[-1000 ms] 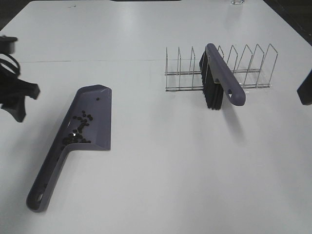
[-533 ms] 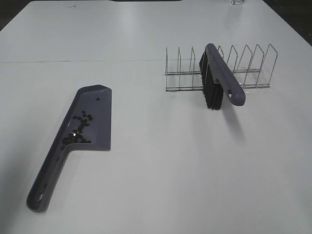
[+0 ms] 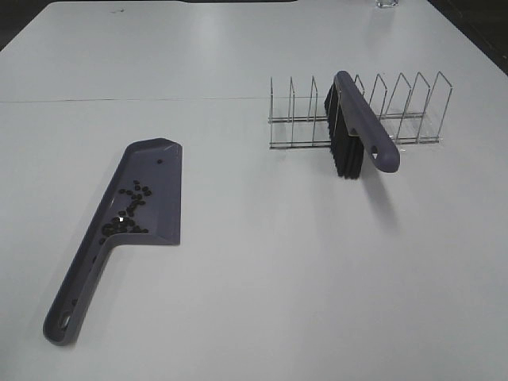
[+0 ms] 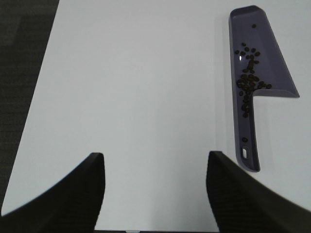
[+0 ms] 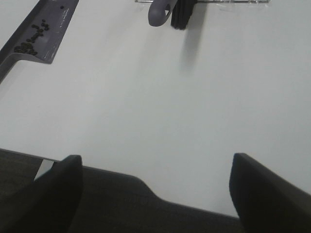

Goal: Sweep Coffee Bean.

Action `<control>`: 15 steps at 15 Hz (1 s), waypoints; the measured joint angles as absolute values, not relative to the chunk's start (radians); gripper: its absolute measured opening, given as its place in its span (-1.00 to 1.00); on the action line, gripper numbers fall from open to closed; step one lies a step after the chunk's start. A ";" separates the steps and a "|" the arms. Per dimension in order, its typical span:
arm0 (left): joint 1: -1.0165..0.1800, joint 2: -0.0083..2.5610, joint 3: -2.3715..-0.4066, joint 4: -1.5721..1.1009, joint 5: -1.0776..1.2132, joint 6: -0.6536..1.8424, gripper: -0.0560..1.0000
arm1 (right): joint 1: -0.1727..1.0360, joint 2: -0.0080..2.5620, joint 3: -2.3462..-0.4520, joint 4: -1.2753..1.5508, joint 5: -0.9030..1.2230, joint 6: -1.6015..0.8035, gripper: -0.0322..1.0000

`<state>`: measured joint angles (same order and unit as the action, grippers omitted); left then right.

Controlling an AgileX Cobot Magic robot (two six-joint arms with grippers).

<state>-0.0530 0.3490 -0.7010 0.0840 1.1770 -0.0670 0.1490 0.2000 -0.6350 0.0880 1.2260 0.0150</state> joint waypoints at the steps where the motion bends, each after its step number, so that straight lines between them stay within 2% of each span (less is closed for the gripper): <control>1: -0.053 0.322 -0.694 0.085 1.182 -0.063 0.16 | 0.149 0.178 -0.629 0.083 1.226 0.015 0.48; 5: -0.053 0.124 -0.611 0.103 1.188 -0.041 0.16 | 0.149 0.010 -0.570 0.037 1.180 0.014 0.48; 8: -0.053 0.006 -0.553 0.103 1.162 -0.058 0.16 | 0.149 -0.005 -0.497 0.033 1.167 0.014 0.48; 15: -0.053 -0.006 -0.519 0.079 1.083 -0.071 0.17 | 0.149 -0.005 -0.457 0.027 1.115 0.014 0.48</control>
<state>-0.0530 -0.0060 -0.5190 0.0790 1.0830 -0.0710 0.1490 -0.0050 -0.4570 0.0270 1.1150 0.0140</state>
